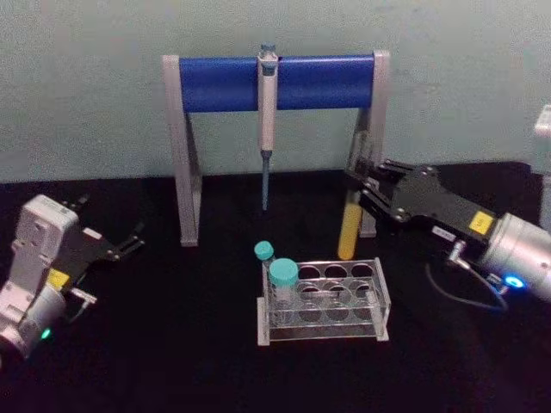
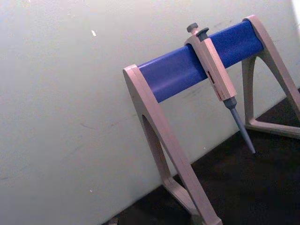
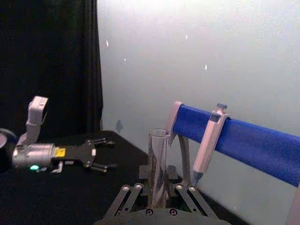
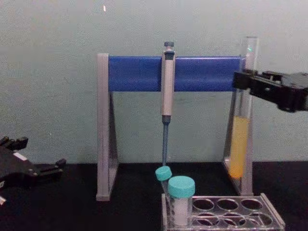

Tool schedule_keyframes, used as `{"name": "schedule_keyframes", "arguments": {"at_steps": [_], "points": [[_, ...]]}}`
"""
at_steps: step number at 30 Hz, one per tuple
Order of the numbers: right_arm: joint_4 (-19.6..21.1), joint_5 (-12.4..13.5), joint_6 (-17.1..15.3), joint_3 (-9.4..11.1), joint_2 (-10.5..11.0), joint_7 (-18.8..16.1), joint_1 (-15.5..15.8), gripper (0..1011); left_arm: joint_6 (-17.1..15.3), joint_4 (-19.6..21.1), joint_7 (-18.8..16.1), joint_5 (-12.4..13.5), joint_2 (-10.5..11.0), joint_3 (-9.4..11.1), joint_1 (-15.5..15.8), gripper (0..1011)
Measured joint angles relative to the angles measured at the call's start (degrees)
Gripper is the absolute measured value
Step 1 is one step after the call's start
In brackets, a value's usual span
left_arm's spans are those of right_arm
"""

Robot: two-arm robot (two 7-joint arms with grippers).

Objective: Pick up the test tube from the test tube rack, shake it, then place it back into the test tube rack.

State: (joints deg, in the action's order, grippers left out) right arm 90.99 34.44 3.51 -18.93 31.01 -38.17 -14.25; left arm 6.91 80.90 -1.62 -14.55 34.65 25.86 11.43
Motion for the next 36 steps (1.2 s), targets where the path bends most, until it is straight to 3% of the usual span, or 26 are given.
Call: {"name": "schedule_keyframes", "arguments": {"at_steps": [5, 10, 15, 20, 25, 31, 36], "points": [[3.4, 0.9, -1.8, 1.2, 3.6, 0.8, 2.2, 233, 0.0, 0.0, 0.0, 0.0, 0.0, 0.0, 0.0, 1001], [6.9, -0.2, -2.9, 3.6, 7.5, 5.9, 5.3, 234, 0.0, 0.0, 0.0, 0.0, 0.0, 0.0, 0.0, 1001], [7.6, -2.9, -3.2, 4.5, 7.8, 10.0, 5.9, 234, 0.0, 0.0, 0.0, 0.0, 0.0, 0.0, 0.0, 1001], [5.9, -6.6, -3.0, 4.3, 5.5, 13.3, 4.4, 234, 0.0, 0.0, 0.0, 0.0, 0.0, 0.0, 0.0, 1001], [1.7, -8.7, -1.8, 2.6, 1.2, 14.1, 1.2, 234, 0.0, 0.0, 0.0, 0.0, 0.0, 0.0, 0.0, 1001], [-2.0, -9.1, -0.5, 1.0, -2.6, 12.0, -1.5, 234, 0.0, 0.0, 0.0, 0.0, 0.0, 0.0, 0.0, 1002], [-3.0, -7.3, -0.3, -0.1, -3.9, 9.0, -2.5, 233, 0.0, 0.0, 0.0, 0.0, 0.0, 0.0, 0.0, 1001]]}}
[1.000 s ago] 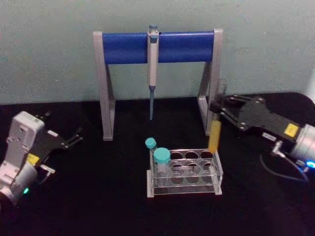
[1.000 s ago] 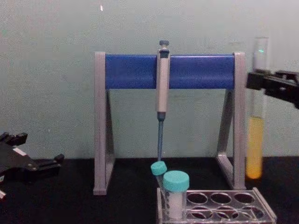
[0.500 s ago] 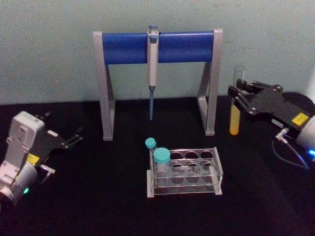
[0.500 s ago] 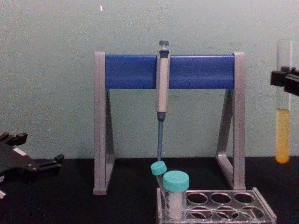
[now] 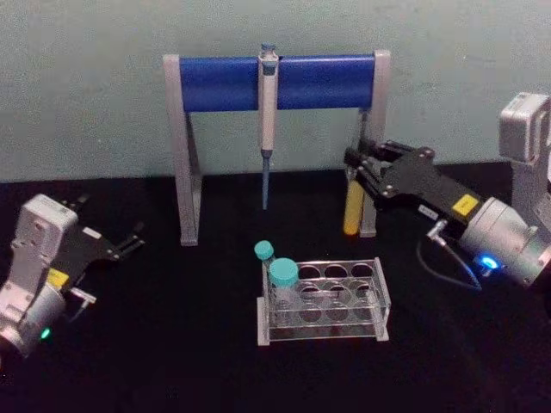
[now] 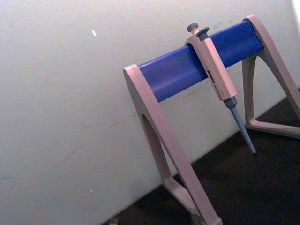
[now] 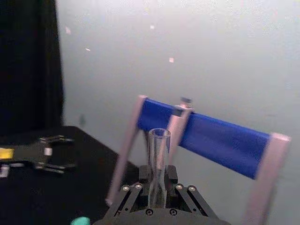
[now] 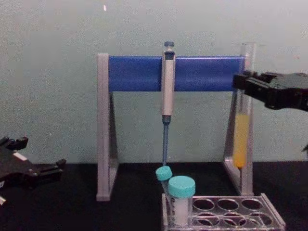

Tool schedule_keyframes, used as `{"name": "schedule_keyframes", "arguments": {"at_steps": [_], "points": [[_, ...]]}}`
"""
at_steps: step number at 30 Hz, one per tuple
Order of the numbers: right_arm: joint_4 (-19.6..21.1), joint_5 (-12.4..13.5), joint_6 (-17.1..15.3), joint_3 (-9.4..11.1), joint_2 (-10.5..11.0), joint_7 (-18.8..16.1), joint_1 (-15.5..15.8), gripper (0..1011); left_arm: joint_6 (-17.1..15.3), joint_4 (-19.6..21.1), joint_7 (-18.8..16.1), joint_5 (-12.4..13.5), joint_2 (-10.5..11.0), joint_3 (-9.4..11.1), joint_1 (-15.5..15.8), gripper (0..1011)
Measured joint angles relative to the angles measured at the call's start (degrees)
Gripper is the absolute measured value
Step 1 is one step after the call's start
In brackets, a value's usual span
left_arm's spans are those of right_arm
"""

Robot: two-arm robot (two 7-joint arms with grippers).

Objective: Pick up the test tube from the test tube rack, shake it, then place it back into the test tube rack.

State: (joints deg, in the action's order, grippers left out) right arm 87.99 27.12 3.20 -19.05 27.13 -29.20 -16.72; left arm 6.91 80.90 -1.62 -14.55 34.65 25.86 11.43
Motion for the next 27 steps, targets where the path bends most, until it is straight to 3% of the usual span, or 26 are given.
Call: {"name": "schedule_keyframes", "arguments": {"at_steps": [7, 13, 17, 20, 27], "points": [[0.9, 4.3, -0.7, -1.2, 1.2, -5.4, 0.1, 234, 0.0, 0.0, 0.0, 0.0, 0.0, 0.0, 0.0, 1001], [5.0, 7.1, -2.4, -0.4, 5.1, -6.9, 2.8, 233, 0.0, 0.0, 0.0, 0.0, 0.0, 0.0, 0.0, 1001], [8.6, 7.3, -3.8, 1.3, 8.9, -4.7, 5.4, 233, 0.0, 0.0, 0.0, 0.0, 0.0, 0.0, 0.0, 1001], [10.0, 7.0, -4.1, 2.3, 10.4, -2.5, 6.6, 234, 0.0, 0.0, 0.0, 0.0, 0.0, 0.0, 0.0, 1001], [9.8, 3.6, -3.4, 3.2, 10.4, 1.5, 6.7, 234, 0.0, 0.0, 0.0, 0.0, 0.0, 0.0, 0.0, 1001]]}}
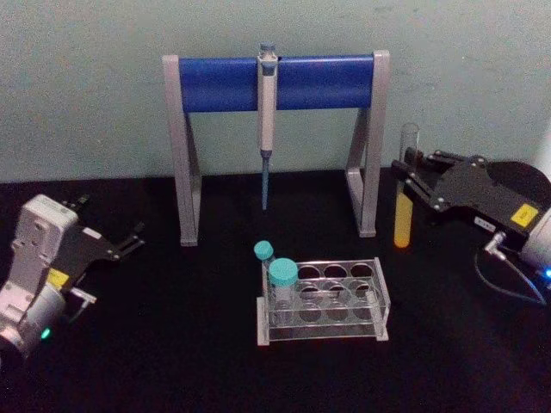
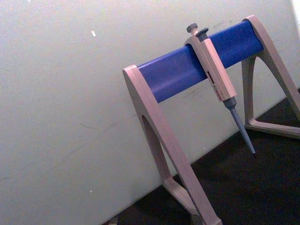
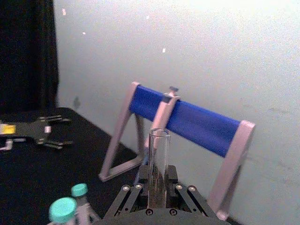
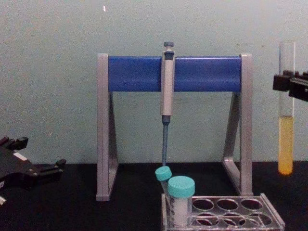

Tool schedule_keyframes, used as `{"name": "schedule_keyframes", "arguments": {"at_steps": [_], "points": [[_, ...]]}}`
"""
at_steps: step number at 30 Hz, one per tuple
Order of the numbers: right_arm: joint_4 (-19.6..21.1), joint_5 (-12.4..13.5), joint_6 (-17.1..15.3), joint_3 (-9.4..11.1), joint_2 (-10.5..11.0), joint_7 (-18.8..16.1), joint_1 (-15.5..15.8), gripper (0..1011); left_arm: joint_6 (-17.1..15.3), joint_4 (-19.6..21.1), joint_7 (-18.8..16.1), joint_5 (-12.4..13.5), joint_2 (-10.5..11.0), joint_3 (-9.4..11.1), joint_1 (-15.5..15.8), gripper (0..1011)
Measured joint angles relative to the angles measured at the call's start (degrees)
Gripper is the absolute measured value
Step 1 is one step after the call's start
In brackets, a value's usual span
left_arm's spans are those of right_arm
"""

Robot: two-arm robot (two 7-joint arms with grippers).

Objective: Pick up the test tube from the test tube rack, shake it, then place it back into the test tube rack.

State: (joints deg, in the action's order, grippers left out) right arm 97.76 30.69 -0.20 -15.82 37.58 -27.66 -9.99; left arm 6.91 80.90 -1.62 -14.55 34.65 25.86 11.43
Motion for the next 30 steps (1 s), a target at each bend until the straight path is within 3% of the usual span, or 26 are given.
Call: {"name": "schedule_keyframes", "arguments": {"at_steps": [4, 9, 14, 18, 25, 30], "points": [[-2.4, -3.2, 1.5, -0.8, -2.1, 1.4, -2.0, 234, 0.0, 0.0, 0.0, 0.0, 0.0, 0.0, 0.0, 1001], [-6.0, -5.3, 2.4, -2.5, -5.1, 1.0, -4.8, 233, 0.0, 0.0, 0.0, 0.0, 0.0, 0.0, 0.0, 1001], [-8.6, -5.2, 3.5, -3.8, -7.8, -1.0, -6.6, 234, 0.0, 0.0, 0.0, 0.0, 0.0, 0.0, 0.0, 1001], [-9.7, -3.6, 3.9, -4.8, -9.1, -3.5, -7.5, 234, 0.0, 0.0, 0.0, 0.0, 0.0, 0.0, 0.0, 1001], [-8.6, 1.1, 1.8, -5.7, -8.3, -7.7, -7.5, 234, 0.0, 0.0, 0.0, 0.0, 0.0, 0.0, 0.0, 1001], [-5.4, 3.7, -0.5, -5.4, -5.1, -9.1, -5.7, 233, 0.0, 0.0, 0.0, 0.0, 0.0, 0.0, 0.0, 1001]]}}
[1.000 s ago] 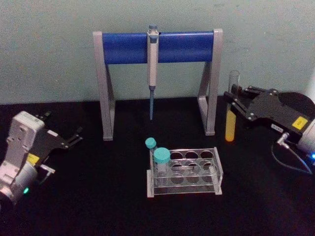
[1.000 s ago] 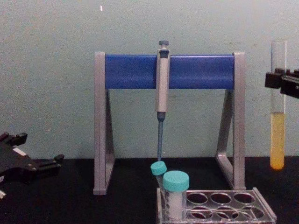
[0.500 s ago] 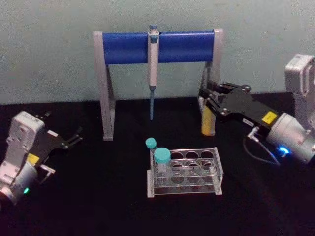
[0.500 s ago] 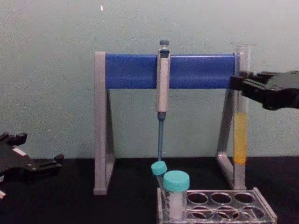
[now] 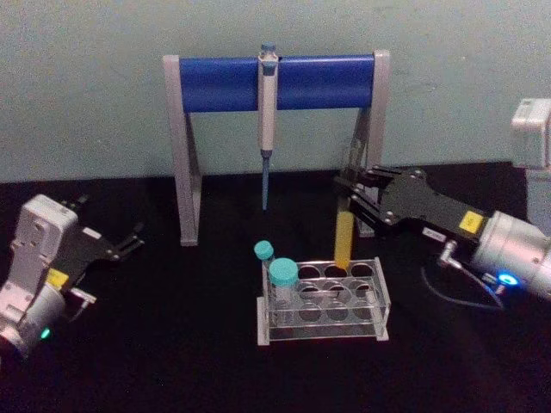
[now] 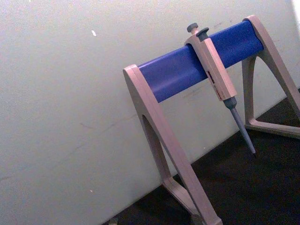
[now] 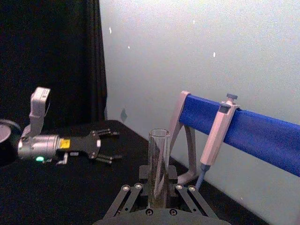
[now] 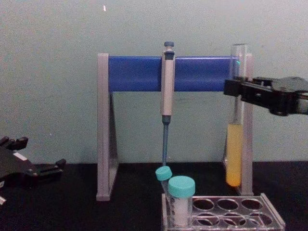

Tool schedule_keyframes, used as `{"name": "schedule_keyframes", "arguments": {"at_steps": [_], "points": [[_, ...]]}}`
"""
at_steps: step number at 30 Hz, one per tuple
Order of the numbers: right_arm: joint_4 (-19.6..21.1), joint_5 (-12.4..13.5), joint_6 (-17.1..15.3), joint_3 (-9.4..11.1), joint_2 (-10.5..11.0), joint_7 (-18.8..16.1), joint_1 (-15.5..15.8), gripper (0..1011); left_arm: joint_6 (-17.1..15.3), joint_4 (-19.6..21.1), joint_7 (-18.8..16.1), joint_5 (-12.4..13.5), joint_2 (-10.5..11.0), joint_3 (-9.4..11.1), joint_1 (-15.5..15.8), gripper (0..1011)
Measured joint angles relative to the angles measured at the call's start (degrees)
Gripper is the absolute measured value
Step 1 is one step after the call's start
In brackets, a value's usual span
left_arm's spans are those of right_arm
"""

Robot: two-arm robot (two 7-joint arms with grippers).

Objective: Pick up the test tube from the test tube rack, shake it, then place it back into the test tube rack.

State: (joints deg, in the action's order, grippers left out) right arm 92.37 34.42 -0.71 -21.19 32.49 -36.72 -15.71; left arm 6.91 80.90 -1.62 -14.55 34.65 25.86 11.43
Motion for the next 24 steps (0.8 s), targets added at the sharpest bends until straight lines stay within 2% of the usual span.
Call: {"name": "schedule_keyframes", "arguments": {"at_steps": [5, 7, 11, 12, 15, 18, 22, 24], "points": [[3.2, 0.2, -0.9, 1.0, 3.6, 0.9, 2.1, 234, 0.0, 0.0, 0.0, 0.0, 0.0, 0.0, 0.0, 1001], [4.4, -0.2, -1.2, 1.5, 5.1, 2.3, 3.0, 234, 0.0, 0.0, 0.0, 0.0, 0.0, 0.0, 0.0, 1001], [5.3, -2.4, -1.4, 2.2, 6.5, 5.5, 4.0, 233, 0.0, 0.0, 0.0, 0.0, 0.0, 0.0, 0.0, 1001], [5.4, -3.7, -1.5, 2.4, 6.7, 7.1, 4.2, 234, 0.0, 0.0, 0.0, 0.0, 0.0, 0.0, 0.0, 1001], [5.3, -5.3, -1.7, 2.8, 6.6, 8.9, 4.2, 234, 0.0, 0.0, 0.0, 0.0, 0.0, 0.0, 0.0, 1001], [4.3, -7.0, -1.4, 3.2, 5.4, 10.9, 3.9, 234, 0.0, 0.0, 0.0, 0.0, 0.0, 0.0, 0.0, 1001], [2.0, -8.1, 0.3, 3.5, 2.8, 12.1, 2.7, 233, 0.0, 0.0, 0.0, 0.0, 0.0, 0.0, 0.0, 1001], [0.1, -8.5, 1.6, 3.4, 0.7, 12.2, 1.6, 233, 0.0, 0.0, 0.0, 0.0, 0.0, 0.0, 0.0, 1001]]}}
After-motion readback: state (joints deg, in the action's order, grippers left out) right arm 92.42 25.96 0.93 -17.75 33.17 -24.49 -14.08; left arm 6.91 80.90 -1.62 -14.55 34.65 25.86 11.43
